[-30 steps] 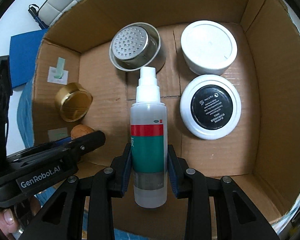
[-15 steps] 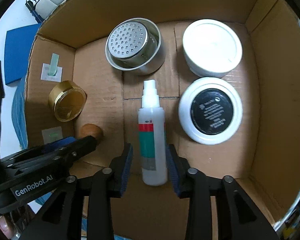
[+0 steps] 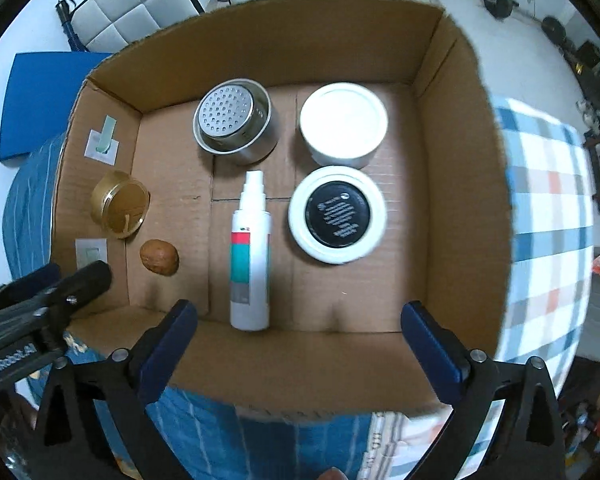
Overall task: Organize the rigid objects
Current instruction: 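Open both tools to release the walnut and bottle in the box, withdraw, then grasp the white earbud case with the left tool while the right tool grasps the white roll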
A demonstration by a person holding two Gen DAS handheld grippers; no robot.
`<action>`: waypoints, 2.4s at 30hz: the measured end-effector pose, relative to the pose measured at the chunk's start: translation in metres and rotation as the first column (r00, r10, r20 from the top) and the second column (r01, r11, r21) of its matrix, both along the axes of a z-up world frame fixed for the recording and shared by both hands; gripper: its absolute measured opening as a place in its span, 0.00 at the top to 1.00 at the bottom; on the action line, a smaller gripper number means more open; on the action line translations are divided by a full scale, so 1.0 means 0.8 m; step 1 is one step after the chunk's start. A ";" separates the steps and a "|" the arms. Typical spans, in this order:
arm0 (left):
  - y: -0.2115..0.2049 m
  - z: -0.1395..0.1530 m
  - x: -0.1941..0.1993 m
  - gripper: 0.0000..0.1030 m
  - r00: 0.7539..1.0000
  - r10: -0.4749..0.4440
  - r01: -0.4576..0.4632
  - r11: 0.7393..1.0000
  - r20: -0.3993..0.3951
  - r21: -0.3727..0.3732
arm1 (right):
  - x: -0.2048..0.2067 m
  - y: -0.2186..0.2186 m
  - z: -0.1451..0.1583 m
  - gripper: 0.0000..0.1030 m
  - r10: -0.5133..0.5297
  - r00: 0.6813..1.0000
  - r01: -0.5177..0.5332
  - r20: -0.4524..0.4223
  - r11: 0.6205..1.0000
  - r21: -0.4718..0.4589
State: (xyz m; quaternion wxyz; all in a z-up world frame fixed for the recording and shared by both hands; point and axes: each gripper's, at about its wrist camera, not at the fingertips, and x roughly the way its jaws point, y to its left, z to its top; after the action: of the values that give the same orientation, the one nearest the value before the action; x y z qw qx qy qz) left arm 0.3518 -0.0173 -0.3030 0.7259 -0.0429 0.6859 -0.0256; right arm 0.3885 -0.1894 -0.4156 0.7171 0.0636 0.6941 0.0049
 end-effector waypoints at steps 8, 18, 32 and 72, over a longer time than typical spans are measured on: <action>0.005 0.046 -0.037 0.13 0.994 -0.008 0.009 1.000 0.112 -0.002 | -0.050 -0.009 0.050 0.00 0.018 0.997 -0.011 0.081 0.996 -0.087; -0.003 0.094 -0.089 0.13 0.972 -0.026 0.021 0.999 0.233 0.024 | -0.109 -0.015 0.119 0.00 0.024 0.978 0.001 0.209 0.993 -0.117; -0.100 0.051 -0.146 0.13 0.990 -0.043 0.037 0.998 0.133 0.047 | -0.173 -0.130 0.077 0.00 -0.049 0.992 0.049 0.115 0.999 0.001; -0.223 -0.163 -0.150 0.52 0.987 -0.047 0.068 0.989 -0.155 0.134 | -0.224 -0.224 -0.110 0.51 -0.120 0.988 0.127 -0.097 0.989 0.074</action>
State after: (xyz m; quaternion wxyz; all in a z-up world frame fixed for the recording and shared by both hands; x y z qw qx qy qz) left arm 0.2320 -0.1961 -0.4337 0.6718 0.0256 0.7403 0.0046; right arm 0.2094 -0.3690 -0.5036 0.6802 0.1355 0.7202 -0.0146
